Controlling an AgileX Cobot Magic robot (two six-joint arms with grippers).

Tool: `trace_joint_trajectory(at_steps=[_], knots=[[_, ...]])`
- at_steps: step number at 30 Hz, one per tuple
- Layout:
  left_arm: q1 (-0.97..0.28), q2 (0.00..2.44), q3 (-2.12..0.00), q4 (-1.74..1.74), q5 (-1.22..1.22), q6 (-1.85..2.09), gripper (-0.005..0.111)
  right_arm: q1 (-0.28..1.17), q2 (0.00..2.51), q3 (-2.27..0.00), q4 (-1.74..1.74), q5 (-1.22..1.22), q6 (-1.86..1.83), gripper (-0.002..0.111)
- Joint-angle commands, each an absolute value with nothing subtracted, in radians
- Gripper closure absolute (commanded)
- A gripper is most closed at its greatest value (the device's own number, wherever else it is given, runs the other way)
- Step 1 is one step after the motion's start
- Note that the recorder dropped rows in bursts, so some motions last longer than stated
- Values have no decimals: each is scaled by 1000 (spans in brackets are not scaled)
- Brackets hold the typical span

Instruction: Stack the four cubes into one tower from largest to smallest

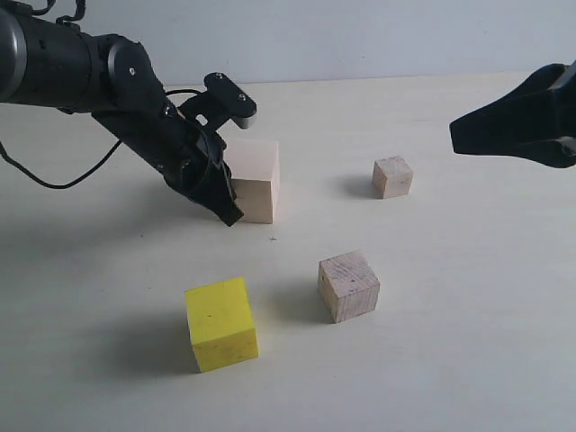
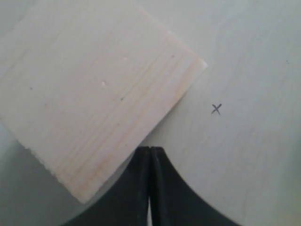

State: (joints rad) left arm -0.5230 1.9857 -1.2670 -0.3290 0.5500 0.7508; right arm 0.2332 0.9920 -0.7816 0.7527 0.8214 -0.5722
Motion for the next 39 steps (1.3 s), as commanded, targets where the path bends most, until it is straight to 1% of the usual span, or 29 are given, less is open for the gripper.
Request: trace_joint_trajectory(at_steps=[1, 8, 19, 30, 39], knots=[[-522, 1984, -1272, -334, 552, 743, 107, 233, 990, -775, 752, 813, -575, 108], [-508, 1962, -1266, -324, 673, 724, 107, 233, 990, -775, 752, 813, -575, 108], [-362, 1958, -1255, -331, 619, 696, 107, 233, 990, -775, 752, 816, -575, 108], [-362, 2006, -1260, -440, 420, 702, 107, 233, 990, -775, 752, 791, -575, 108], [-362, 2042, -1316, -513, 454, 711, 107, 233, 990, -775, 752, 791, -575, 108]])
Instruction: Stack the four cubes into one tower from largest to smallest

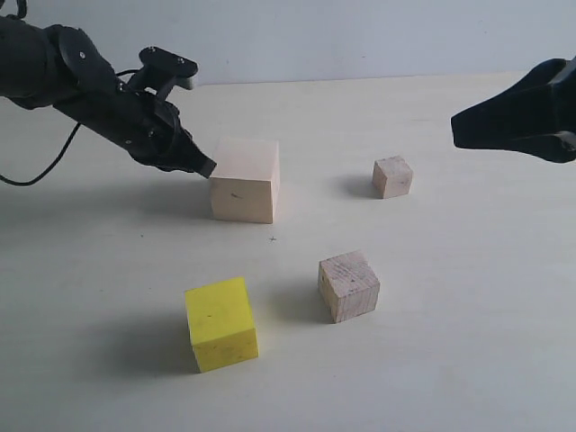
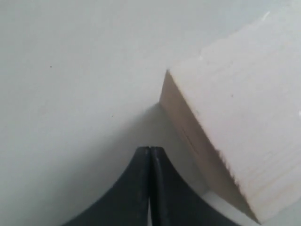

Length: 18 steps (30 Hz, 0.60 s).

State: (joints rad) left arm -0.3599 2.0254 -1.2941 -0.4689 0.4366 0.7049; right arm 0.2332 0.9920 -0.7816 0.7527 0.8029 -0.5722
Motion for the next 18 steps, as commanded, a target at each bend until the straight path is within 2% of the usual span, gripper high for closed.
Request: trace_joint_trajectory(at_steps=[1, 18], knots=[[-362, 2046, -1318, -533, 464, 729, 107, 233, 990, -775, 752, 791, -575, 108], [-362, 2050, -1318, -731, 509, 883, 107, 233, 990, -775, 752, 791, -575, 108]])
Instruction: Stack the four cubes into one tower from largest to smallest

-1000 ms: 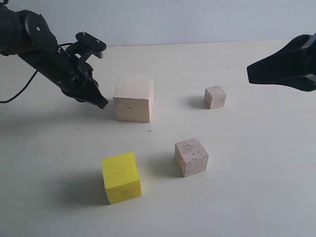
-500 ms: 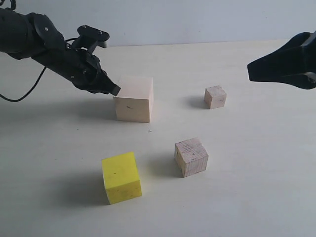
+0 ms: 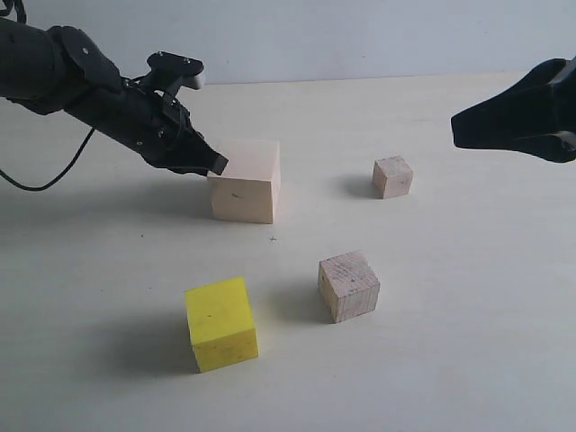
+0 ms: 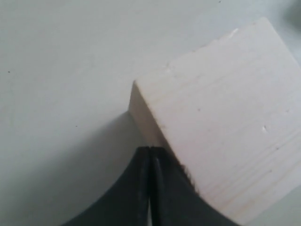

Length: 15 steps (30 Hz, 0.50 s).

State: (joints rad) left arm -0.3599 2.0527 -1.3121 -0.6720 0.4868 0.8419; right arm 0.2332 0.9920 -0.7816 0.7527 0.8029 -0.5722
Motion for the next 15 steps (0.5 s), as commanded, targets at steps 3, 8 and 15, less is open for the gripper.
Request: trace_joint_trajectory(at_steps=[3, 8, 15], knots=[[-362, 2050, -1318, -751, 515, 890, 107, 233, 990, -775, 752, 791, -575, 108], [-362, 2050, -1318, -751, 521, 893, 107, 233, 990, -775, 752, 791, -575, 108], [-362, 2050, -1318, -751, 536, 893, 107, 233, 990, -775, 752, 791, -575, 108]])
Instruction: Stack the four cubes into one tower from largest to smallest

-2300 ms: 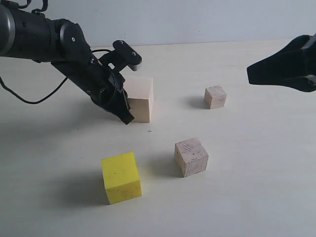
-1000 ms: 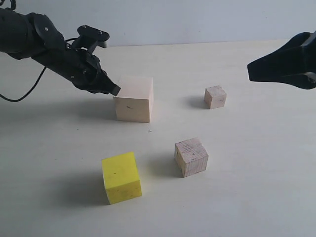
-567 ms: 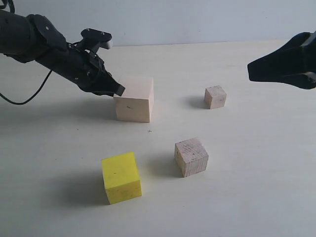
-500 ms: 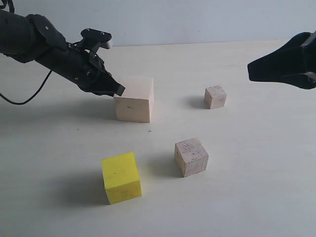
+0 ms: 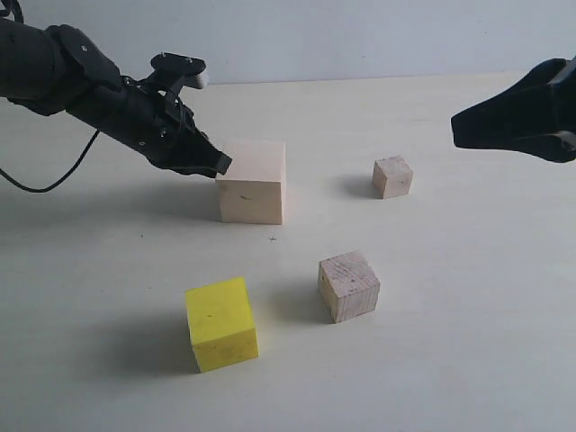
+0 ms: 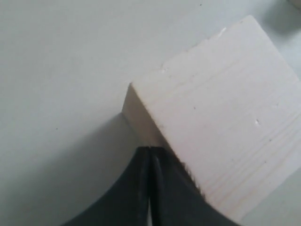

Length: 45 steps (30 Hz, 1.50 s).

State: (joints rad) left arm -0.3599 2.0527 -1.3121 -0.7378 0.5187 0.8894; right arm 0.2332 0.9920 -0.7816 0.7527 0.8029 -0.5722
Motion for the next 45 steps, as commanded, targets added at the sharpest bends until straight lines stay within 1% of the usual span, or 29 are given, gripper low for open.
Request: trace_joint_trajectory(at_steps=[1, 31, 45], knots=[[-362, 2050, -1318, -751, 537, 893, 107, 233, 990, -775, 752, 791, -575, 108], [-362, 2050, -1318, -789, 567, 915, 107, 233, 990, -775, 752, 787, -575, 108], [-371, 2050, -1318, -789, 537, 912, 107, 233, 990, -775, 752, 789, -575, 108]])
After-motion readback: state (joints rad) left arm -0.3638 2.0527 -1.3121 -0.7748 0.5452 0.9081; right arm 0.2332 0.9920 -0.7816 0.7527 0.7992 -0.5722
